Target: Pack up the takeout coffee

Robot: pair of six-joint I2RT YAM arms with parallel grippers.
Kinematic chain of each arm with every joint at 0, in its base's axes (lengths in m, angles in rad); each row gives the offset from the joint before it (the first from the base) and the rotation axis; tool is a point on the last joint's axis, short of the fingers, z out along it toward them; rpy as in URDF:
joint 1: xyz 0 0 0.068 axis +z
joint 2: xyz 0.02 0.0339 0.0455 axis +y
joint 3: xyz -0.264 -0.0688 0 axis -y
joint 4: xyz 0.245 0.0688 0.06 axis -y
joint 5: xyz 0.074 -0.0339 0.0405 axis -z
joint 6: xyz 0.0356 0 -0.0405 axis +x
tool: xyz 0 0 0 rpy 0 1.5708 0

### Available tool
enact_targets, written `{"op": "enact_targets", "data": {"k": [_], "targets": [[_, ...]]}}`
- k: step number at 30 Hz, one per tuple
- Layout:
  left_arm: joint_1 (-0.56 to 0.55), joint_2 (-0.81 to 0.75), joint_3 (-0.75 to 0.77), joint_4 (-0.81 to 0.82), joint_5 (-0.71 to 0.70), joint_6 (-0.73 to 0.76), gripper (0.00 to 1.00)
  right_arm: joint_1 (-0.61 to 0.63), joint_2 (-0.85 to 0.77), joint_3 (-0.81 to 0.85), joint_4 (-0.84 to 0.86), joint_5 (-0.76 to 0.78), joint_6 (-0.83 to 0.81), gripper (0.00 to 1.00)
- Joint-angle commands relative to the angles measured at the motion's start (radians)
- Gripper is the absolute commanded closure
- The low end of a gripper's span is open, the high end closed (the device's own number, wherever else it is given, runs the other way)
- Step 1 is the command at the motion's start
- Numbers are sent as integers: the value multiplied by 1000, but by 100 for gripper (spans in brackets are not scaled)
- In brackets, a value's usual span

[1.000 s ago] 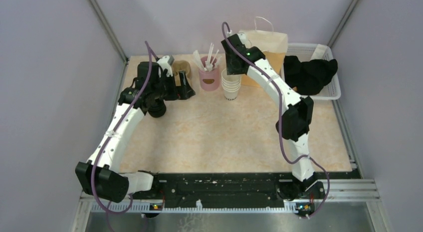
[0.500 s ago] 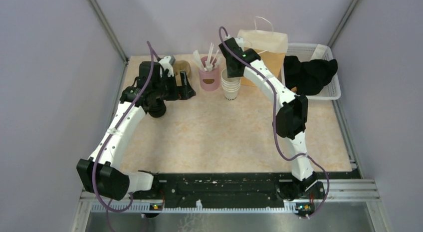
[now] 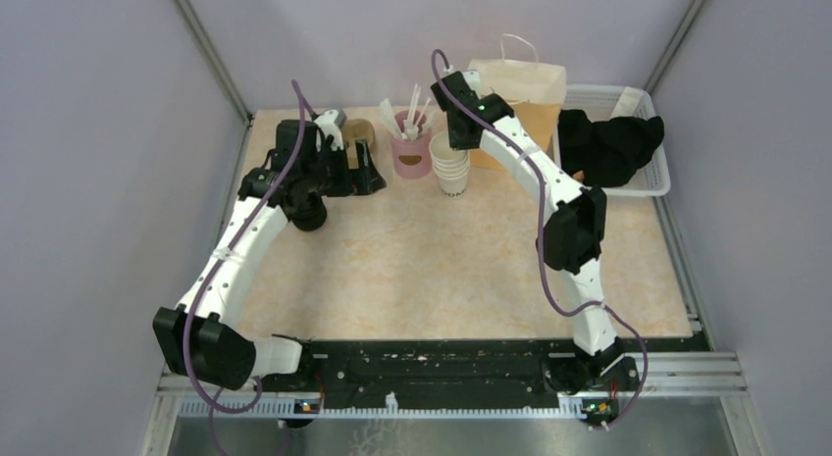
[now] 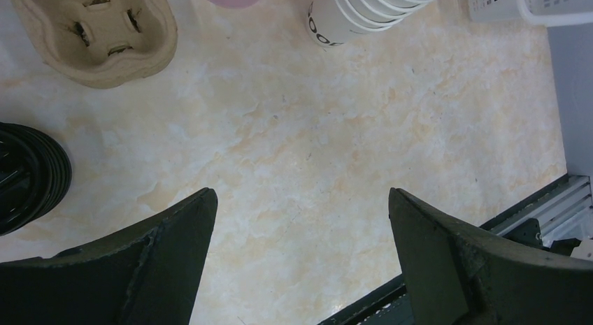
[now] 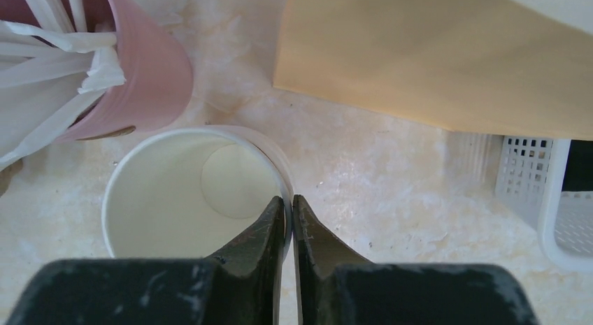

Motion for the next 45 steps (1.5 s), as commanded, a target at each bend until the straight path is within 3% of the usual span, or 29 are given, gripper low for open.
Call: {"op": "enact_targets", "data": {"k": [1,7,20,25,39,45], "targets": [[-5,4,42,21,5,20,2,7,-7,87,-4,24,7,93],[-5,8,48,22,7,20,2,-6,-45,93,-3,-18,44,100],[-5,13,60,32,31,7,2,-71,-164,-29,49,-110,127,100],[-5,20,69,39,49,-4,2,-73,-213,-68,79,-143,115,100],[-4,-4,49,50,87,-65,2,-73,-350,38,-3,-213,26,100],[-4,-59,49,22,95,-106,2,-40,-496,-94,-16,-282,-17,100]]}}
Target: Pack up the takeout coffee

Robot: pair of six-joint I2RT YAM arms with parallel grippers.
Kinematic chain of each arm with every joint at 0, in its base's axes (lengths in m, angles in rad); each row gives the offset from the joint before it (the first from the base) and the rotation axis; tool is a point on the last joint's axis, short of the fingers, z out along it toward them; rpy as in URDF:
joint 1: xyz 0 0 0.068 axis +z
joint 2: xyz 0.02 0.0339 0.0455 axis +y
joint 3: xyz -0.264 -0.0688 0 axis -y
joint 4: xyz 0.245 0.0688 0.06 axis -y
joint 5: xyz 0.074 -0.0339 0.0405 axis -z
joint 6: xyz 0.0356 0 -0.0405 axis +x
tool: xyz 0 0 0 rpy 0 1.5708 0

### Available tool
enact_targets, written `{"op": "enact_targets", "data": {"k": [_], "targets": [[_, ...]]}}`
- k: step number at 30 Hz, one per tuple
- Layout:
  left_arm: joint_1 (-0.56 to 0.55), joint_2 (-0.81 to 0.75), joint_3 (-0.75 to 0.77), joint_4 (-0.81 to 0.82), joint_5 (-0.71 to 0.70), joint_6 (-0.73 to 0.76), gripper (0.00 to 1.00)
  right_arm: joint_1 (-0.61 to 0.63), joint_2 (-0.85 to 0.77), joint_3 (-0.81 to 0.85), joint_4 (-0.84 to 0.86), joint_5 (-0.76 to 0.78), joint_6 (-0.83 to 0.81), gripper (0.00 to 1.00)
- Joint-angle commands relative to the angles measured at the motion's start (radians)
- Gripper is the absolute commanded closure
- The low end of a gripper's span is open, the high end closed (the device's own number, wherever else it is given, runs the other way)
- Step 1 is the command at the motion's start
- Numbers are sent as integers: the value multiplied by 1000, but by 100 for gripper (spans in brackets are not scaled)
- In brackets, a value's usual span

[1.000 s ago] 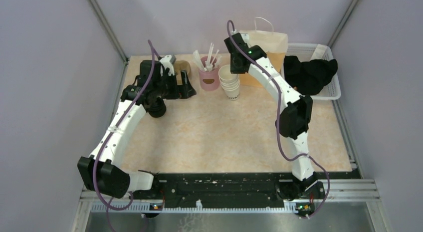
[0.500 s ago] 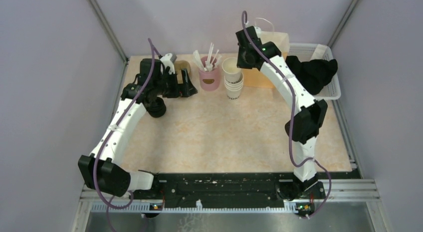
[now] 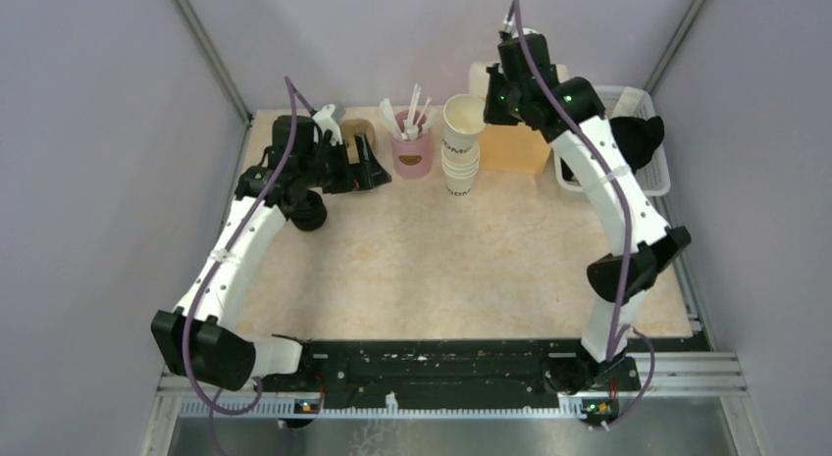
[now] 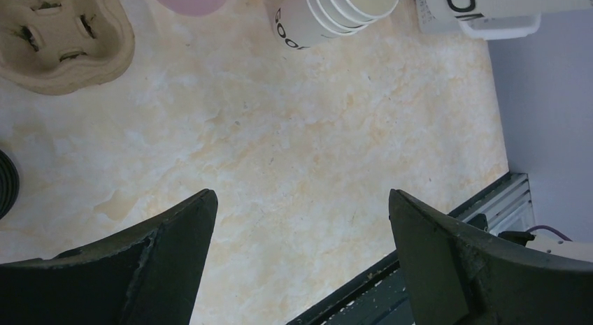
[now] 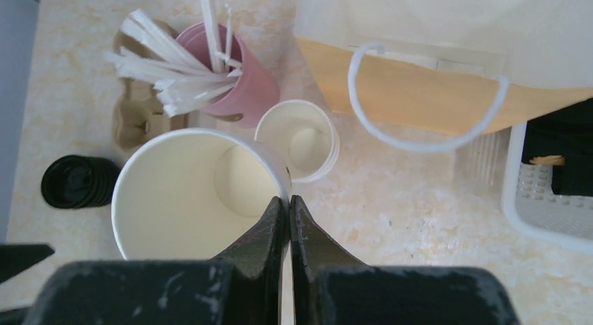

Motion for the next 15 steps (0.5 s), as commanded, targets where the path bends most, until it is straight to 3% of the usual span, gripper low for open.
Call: {"op": "enact_targets", "data": {"k": [1,7,15], "targets": [[-4,-78,19,-6,15,-34,2,48,-184,-95,8,-66,-62,100],[-3,-180,-55,-88,-18,-45,2,187,-408,-411,71,-117,-70,100],[-4,-285,-171,-123,8,-167,2,370,-587,-967,357,-144,50,100]]}}
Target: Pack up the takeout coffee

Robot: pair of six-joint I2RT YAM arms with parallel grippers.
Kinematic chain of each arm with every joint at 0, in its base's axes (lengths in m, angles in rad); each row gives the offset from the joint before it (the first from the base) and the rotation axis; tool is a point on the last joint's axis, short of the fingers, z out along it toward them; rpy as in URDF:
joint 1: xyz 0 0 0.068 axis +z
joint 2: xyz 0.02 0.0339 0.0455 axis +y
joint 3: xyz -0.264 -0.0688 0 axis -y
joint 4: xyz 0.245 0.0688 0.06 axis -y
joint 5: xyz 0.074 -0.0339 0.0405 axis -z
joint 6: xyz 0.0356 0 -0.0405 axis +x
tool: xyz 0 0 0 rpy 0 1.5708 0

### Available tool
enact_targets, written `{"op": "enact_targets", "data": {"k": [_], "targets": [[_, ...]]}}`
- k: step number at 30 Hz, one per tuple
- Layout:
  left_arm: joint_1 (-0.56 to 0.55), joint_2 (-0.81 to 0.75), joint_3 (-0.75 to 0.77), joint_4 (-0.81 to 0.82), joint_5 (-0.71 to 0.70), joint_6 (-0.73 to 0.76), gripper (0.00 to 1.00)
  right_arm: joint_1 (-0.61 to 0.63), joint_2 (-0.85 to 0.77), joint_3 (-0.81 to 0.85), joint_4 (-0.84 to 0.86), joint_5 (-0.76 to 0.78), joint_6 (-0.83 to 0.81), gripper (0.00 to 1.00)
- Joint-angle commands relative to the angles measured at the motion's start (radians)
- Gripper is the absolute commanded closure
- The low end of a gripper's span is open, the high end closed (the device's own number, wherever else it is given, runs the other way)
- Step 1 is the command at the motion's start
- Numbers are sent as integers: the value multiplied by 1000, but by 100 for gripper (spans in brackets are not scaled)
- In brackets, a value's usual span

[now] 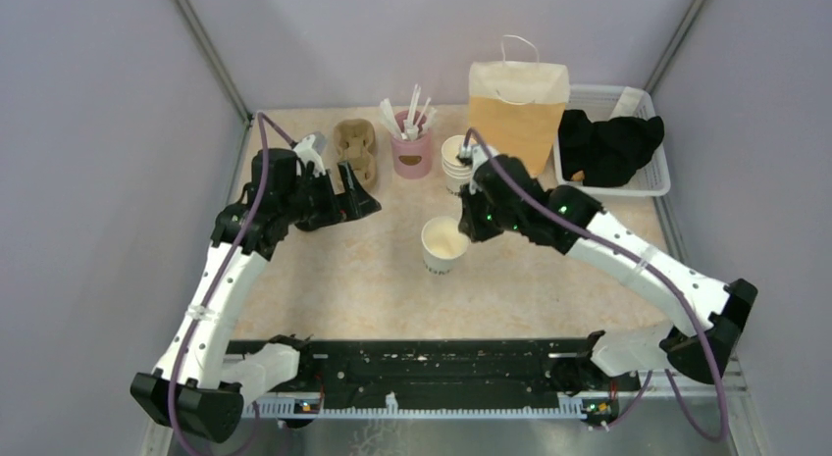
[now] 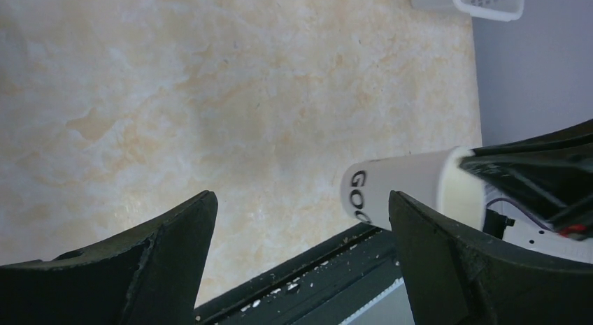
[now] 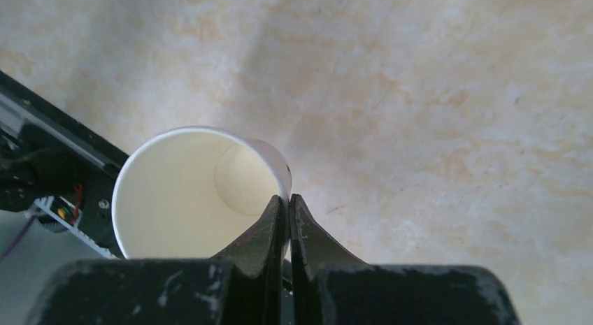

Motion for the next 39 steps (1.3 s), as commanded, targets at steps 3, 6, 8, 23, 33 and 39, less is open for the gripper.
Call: {"op": "enact_targets", "data": {"k": [3,6,8,23,33,39], "targets": [[-3,-46,-83,-20,2,-110,2,64,-61,-295,259,-9,73,100],[-3,-24,-79,-53,-65,-118,2,76,-66,-371,296,50,40,100],[-3,16,-56,-80,-114,-107,2,78,-66,-410,320,89,28,100],[227,271,71,-148,-320,-24,11,84,0,-481,439,155,-85,99],[362,422,99,-145,-460,5,19,79,5,-422,386,110,-114,60],[380,540,161,-128,-475,38,28,-11,-35,-317,281,59,-136,50]]}}
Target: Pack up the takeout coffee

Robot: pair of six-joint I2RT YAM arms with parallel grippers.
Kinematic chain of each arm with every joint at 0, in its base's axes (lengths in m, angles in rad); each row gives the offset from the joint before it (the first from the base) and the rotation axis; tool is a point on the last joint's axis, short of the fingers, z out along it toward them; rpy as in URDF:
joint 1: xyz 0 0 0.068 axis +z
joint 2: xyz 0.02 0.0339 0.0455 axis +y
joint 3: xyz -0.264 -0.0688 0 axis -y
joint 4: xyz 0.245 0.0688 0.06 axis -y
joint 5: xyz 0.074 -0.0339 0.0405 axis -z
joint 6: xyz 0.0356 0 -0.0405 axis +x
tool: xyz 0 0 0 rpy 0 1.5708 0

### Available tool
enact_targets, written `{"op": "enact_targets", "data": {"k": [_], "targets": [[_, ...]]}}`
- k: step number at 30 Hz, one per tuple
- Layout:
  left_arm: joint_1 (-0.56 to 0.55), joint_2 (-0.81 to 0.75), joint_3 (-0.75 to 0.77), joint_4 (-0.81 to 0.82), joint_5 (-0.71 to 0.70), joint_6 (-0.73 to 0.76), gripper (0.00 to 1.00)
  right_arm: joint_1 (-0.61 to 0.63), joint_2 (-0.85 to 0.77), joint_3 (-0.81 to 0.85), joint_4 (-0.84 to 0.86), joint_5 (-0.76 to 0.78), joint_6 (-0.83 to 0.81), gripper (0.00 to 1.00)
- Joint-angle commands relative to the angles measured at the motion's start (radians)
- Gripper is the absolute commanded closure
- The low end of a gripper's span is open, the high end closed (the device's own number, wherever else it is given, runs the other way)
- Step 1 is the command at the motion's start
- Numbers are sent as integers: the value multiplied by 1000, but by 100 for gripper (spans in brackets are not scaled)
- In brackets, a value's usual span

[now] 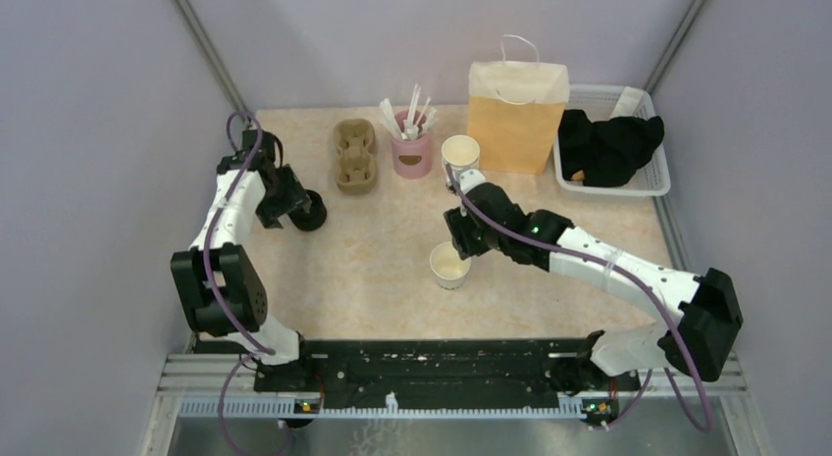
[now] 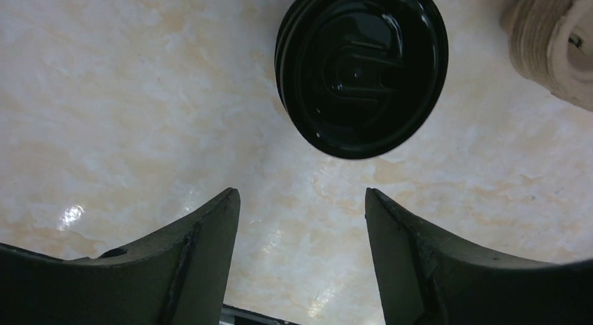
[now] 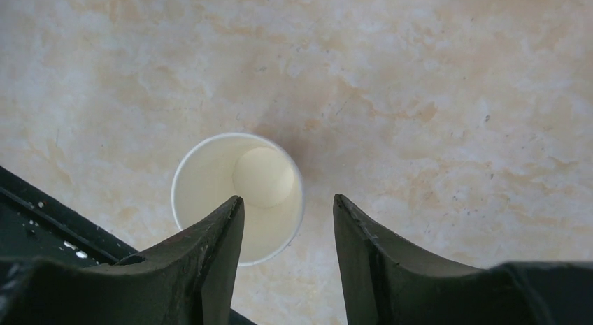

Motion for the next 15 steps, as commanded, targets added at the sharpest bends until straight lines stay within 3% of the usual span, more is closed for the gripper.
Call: {"op": "enact_targets", "data": {"k": [1,10,15], "targets": [[11,80,94,25,-43,40,31,-88,-47,113,-49,-57,-27,50],[11,240,235,-33,-88,42,45,-146,-50,146,-79,-77,-60,50],[12,245,243,-32,-120,57,44,-153,-50,147,-79,-81,-60,50]]}}
